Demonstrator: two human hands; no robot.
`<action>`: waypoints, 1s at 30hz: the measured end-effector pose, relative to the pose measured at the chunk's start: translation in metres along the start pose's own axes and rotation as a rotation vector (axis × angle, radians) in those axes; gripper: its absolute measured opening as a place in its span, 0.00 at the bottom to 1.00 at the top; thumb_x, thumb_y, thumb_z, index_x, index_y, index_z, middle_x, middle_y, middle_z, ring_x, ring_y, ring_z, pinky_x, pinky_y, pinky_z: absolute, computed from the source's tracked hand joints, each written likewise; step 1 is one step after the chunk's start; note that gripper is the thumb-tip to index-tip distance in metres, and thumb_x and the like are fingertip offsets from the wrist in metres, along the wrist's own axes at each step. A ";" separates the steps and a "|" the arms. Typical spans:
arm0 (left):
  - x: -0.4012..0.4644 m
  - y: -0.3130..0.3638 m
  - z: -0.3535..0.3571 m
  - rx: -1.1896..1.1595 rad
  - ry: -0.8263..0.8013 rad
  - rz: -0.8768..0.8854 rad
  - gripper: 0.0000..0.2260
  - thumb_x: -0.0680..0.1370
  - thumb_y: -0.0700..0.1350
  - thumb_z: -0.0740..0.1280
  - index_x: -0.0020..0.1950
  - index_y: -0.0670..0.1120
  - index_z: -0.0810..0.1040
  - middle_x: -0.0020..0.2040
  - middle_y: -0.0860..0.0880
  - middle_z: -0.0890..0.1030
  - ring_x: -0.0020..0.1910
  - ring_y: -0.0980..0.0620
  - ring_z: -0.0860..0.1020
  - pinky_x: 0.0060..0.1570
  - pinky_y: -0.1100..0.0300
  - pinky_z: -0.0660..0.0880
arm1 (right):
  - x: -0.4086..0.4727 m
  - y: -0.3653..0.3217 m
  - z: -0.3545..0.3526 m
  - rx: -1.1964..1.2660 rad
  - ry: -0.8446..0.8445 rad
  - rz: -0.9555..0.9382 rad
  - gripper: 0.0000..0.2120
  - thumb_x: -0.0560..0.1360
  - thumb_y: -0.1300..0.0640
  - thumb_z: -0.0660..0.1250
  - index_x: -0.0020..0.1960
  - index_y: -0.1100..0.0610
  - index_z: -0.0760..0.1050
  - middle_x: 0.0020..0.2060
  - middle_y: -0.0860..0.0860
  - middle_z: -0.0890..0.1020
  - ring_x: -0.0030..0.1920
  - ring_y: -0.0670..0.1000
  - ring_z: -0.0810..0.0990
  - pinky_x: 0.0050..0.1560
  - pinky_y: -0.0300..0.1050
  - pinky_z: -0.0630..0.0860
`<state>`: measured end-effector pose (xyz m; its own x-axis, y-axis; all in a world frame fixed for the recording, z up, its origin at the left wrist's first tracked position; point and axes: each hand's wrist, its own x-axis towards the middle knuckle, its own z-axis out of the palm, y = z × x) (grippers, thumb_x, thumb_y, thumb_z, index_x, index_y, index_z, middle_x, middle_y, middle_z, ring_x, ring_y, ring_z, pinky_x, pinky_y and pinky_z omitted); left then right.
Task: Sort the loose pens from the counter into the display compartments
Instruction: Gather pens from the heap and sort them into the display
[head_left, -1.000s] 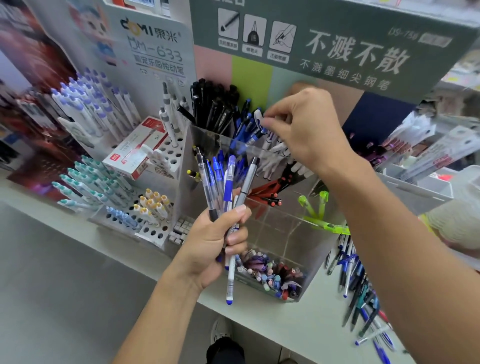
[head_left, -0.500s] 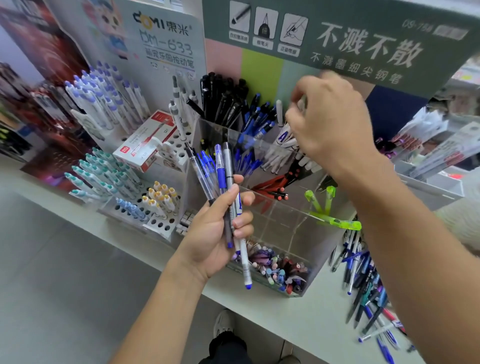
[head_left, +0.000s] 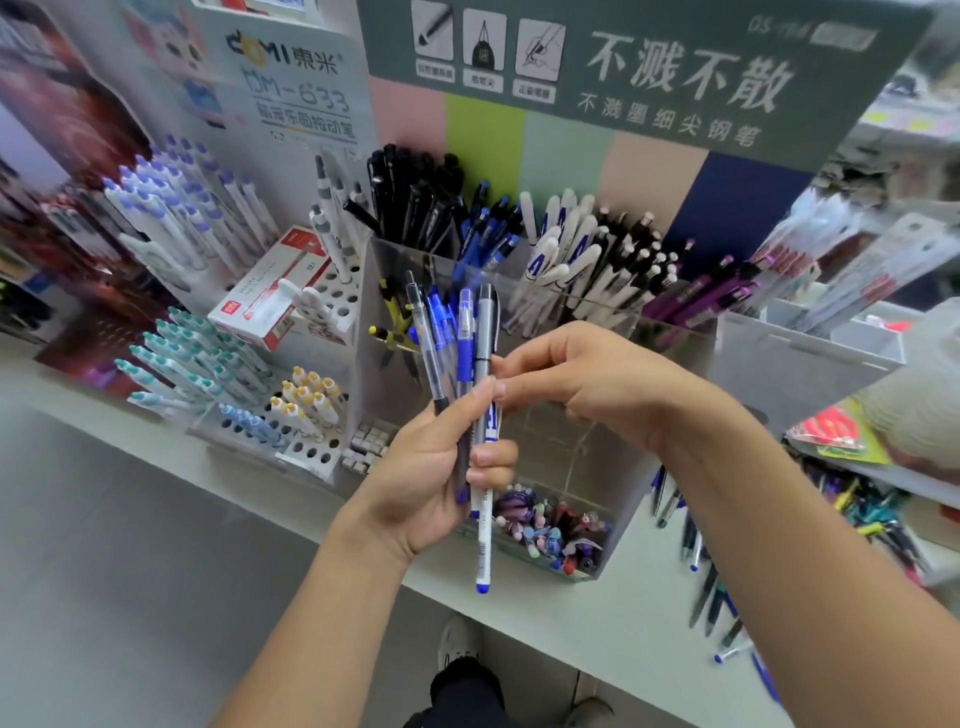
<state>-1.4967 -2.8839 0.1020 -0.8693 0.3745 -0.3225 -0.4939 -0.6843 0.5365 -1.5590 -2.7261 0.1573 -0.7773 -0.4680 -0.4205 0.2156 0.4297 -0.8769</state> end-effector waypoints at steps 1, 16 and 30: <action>0.000 0.000 0.001 0.007 0.014 0.016 0.13 0.75 0.46 0.71 0.59 0.47 0.78 0.43 0.51 0.78 0.26 0.56 0.71 0.22 0.68 0.68 | -0.001 0.001 -0.003 0.036 0.003 0.011 0.08 0.76 0.60 0.73 0.50 0.65 0.84 0.34 0.49 0.81 0.26 0.38 0.73 0.25 0.28 0.64; -0.009 0.007 -0.019 0.219 0.199 0.134 0.13 0.77 0.52 0.65 0.55 0.46 0.78 0.31 0.49 0.69 0.21 0.58 0.61 0.18 0.67 0.58 | 0.035 -0.049 -0.046 -0.626 0.894 -0.657 0.08 0.79 0.56 0.66 0.47 0.59 0.82 0.40 0.50 0.83 0.40 0.49 0.80 0.46 0.38 0.77; -0.020 -0.008 -0.029 0.336 0.193 0.171 0.11 0.73 0.46 0.70 0.54 0.45 0.77 0.37 0.44 0.80 0.20 0.57 0.64 0.18 0.69 0.57 | -0.015 -0.017 0.007 -0.666 0.556 -0.313 0.18 0.75 0.40 0.70 0.43 0.55 0.84 0.34 0.51 0.83 0.35 0.53 0.79 0.37 0.50 0.77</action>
<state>-1.4749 -2.9041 0.0817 -0.9355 0.1268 -0.3298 -0.3493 -0.4726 0.8091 -1.5468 -2.7315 0.1766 -0.9522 -0.2732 0.1369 -0.3028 0.7826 -0.5440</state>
